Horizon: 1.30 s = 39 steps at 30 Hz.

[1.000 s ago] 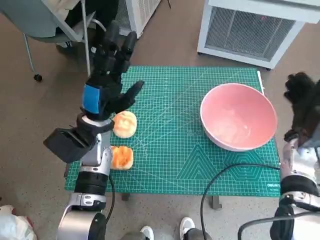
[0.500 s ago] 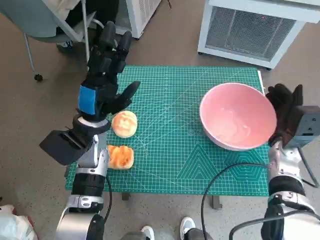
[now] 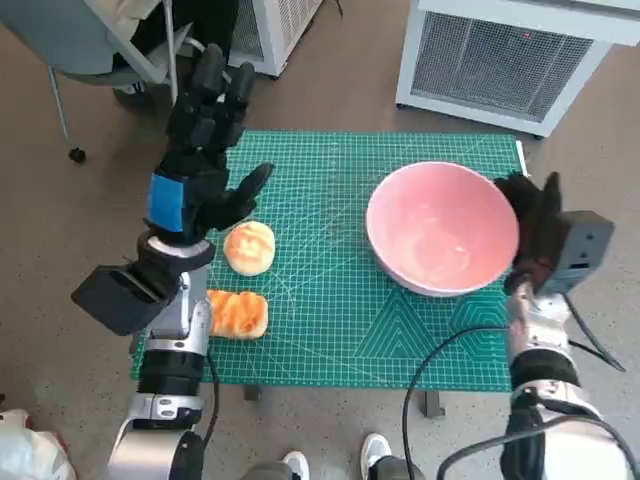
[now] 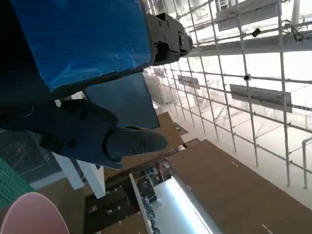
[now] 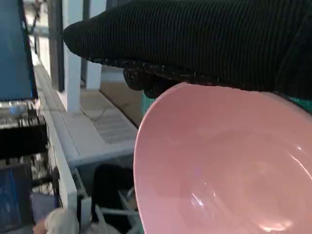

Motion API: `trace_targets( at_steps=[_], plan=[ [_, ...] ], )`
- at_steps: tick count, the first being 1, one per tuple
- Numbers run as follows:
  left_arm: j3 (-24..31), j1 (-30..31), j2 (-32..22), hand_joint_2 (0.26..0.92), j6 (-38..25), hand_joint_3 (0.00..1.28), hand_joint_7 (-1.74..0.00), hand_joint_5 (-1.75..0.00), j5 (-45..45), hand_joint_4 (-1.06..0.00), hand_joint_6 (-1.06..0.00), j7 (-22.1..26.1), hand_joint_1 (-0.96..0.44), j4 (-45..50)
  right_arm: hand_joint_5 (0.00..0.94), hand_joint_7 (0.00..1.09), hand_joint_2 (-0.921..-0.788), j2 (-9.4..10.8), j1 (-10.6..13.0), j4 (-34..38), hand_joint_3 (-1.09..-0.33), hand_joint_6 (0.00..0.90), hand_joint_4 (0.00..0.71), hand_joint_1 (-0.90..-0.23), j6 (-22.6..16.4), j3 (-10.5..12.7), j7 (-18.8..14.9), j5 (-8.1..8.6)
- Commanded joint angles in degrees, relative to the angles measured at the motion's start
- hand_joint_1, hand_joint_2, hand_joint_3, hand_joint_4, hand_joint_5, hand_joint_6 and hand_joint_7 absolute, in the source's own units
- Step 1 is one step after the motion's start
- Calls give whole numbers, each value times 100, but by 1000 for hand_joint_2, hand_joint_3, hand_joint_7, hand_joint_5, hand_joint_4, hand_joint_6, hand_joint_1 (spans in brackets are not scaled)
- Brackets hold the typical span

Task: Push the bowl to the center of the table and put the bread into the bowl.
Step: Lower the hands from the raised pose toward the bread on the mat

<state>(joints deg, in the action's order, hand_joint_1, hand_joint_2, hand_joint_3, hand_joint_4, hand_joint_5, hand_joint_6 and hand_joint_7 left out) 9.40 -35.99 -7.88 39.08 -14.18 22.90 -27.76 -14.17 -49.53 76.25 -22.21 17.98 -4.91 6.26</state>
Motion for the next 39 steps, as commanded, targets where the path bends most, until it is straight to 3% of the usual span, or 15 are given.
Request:
trace_targets(
  at_steps=[1, 15, 20, 25, 31, 39],
  plan=[
    [34, 151, -73, 921, -28, 340, -64, -6, -48, -230, -222, -1, -288, 108, 2, 5, -921, 223, -99, 58, -852, 313, 219, -477, 83, -47, -70, -108],
    [105, 436, -152, 921, -92, 326, -62, -9, -52, -250, -236, -122, -283, 365, 1, 4, -921, 579, -359, 92, -876, 294, 216, -470, 239, -101, -91, -126],
    [125, 518, -194, 921, -130, 324, -60, -9, -50, -254, -238, -166, -282, 444, 1, 10, -921, 743, -455, 102, -859, 305, 217, -472, 340, 75, -149, 19],
    [145, 631, -249, 921, -142, 321, -55, -7, -39, -253, -238, -193, -297, 533, 0, 15, -921, 832, -526, 107, -842, 317, 207, -485, 389, 129, -96, 19],
    [227, 998, -432, 921, 2, 317, -46, -4, -6, -251, -231, -140, -329, 663, 0, 12, -921, 723, -613, 53, -838, 315, 198, -492, 216, 16, -5, -144],
    [407, 1877, -1545, 921, 17, 334, -36, -1, 1142, -247, -223, -175, -396, 1224, 0, 3, -921, 361, -742, -204, -840, 298, 189, -482, -742, -480, 243, -697]
  ],
)
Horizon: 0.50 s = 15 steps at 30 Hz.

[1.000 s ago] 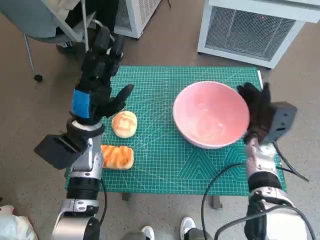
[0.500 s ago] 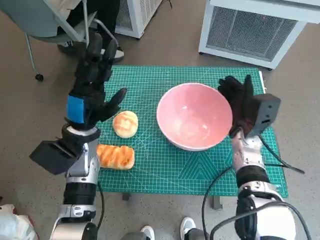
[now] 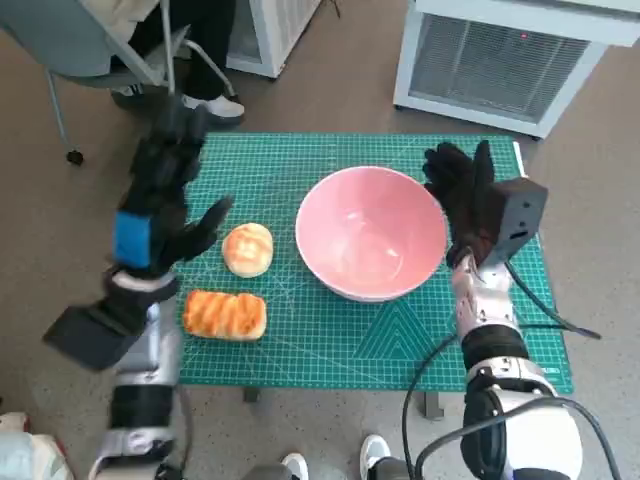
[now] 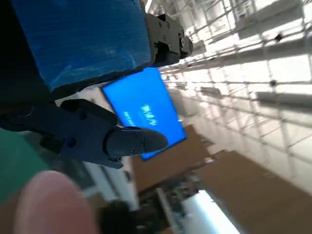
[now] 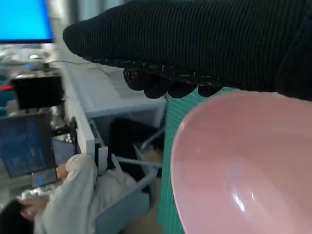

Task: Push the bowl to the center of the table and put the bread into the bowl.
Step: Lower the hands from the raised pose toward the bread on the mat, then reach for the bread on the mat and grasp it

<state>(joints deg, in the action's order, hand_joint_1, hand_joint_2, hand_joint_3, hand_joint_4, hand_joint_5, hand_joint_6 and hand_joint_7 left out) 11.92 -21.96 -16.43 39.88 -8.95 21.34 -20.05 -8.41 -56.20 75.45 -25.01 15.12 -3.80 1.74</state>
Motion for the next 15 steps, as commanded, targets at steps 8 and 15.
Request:
trace_targets(
  at_steps=[8, 15],
  plan=[
    [295, 1373, -1685, 921, -1017, 383, -45, -10, 1604, -269, -251, 72, -482, 1744, 10, 3, -921, -428, -62, -600, -819, 298, 211, -574, -2047, -255, -475, -114],
    [176, 1742, -2203, 921, -1439, 395, -72, -19, 2091, -298, -312, 213, -523, 2361, 21, 10, -921, -207, 134, -1387, -804, 314, 248, -595, -3364, -272, -1855, 695]
  ],
)
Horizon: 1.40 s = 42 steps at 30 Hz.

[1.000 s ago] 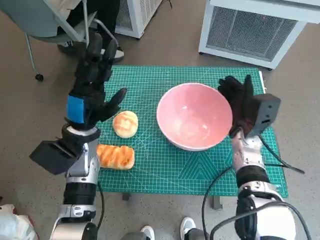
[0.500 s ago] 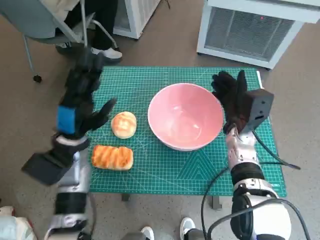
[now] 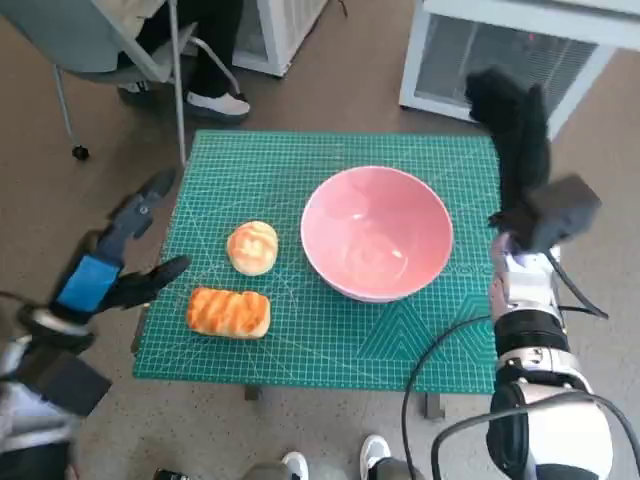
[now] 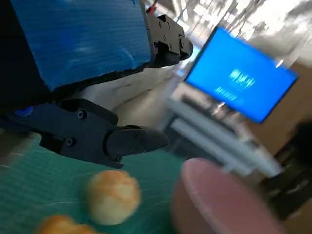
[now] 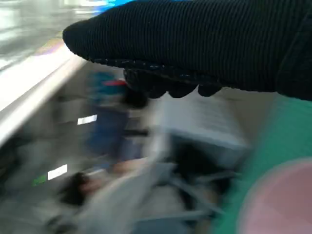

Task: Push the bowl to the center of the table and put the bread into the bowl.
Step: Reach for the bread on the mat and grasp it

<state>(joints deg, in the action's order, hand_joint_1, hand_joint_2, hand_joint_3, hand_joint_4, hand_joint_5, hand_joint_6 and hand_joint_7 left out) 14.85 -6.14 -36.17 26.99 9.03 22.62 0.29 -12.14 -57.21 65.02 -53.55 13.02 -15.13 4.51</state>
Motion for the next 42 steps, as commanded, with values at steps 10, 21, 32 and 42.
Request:
trace_targets(
  at_steps=[10, 21, 32, 42],
  plan=[
    [-459, 321, -576, 921, -476, 350, -80, -13, 1123, -313, -353, 142, -577, 686, 13, 18, -921, 258, 503, -1106, -775, 331, 261, -599, -1015, -321, -2020, 1186],
    [-1059, 124, -764, 921, -802, 229, -54, -5, 1721, -318, -352, 362, -589, 659, 7, 14, -921, 313, 819, -1666, -774, 323, 259, -608, -1052, -481, -1925, 1130],
    [-1590, -281, -742, 921, -1003, 100, -34, -6, 1911, -338, -372, 508, -530, 278, 4, 14, -921, 330, 857, -1743, -779, 321, 256, -598, -1015, -531, -1863, 1110],
    [-2020, -599, -696, 919, -1606, 37, -15, -1, 1931, -341, -374, 1021, -488, 140, 2, 14, -921, 292, 894, -1744, -782, 319, 255, -594, -1033, -540, -1820, 1059]
  ],
)
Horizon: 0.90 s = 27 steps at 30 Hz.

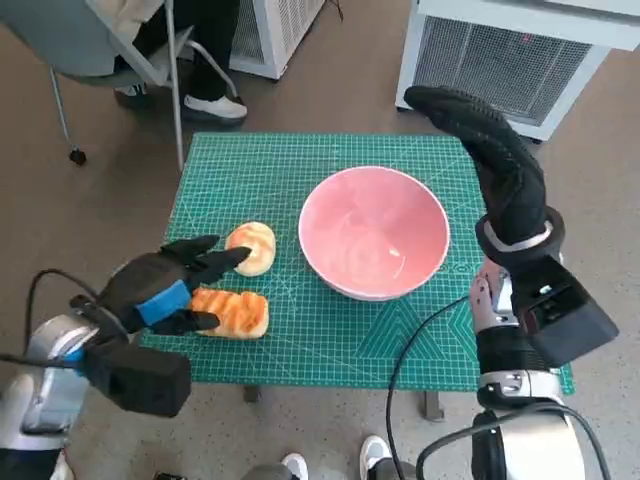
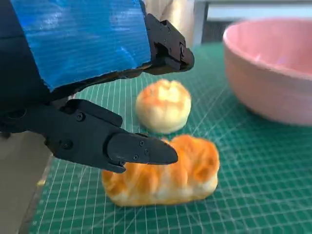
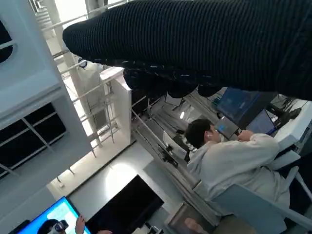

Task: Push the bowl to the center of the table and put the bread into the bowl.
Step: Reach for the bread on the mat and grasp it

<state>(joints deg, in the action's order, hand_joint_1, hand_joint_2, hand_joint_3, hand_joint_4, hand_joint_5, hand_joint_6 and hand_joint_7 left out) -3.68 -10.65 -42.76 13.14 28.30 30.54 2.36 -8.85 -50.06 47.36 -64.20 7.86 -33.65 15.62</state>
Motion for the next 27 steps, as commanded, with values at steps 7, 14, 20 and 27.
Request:
trace_targets(
  at_steps=[7, 14, 20, 27],
  plan=[
    [-450, -398, 43, 918, -540, 19, -7, -1, -175, -341, -371, 663, -450, -387, 0, 14, -921, -64, 213, 16, -782, 318, 252, -601, 12, -23, 39, -60],
    [-689, -608, 113, 899, -943, 4, -1, 0, -280, -339, -362, 1055, -390, -680, 0, 14, -921, -79, 219, -4, -782, 318, 251, -606, 20, -20, 33, -40],
    [-831, -624, 116, 885, -1445, 0, 0, 0, -272, -331, -358, 1374, -323, -518, 0, 14, -921, -79, 212, 5, -782, 317, 250, -604, 43, -16, 26, -20],
    [-1047, -621, 147, 870, -1851, 0, -17, -7, -59, -348, -395, 1409, -224, -377, 0, 15, -921, -71, 203, 65, -784, 317, 249, -598, 39, -15, 55, -66]
  ],
)
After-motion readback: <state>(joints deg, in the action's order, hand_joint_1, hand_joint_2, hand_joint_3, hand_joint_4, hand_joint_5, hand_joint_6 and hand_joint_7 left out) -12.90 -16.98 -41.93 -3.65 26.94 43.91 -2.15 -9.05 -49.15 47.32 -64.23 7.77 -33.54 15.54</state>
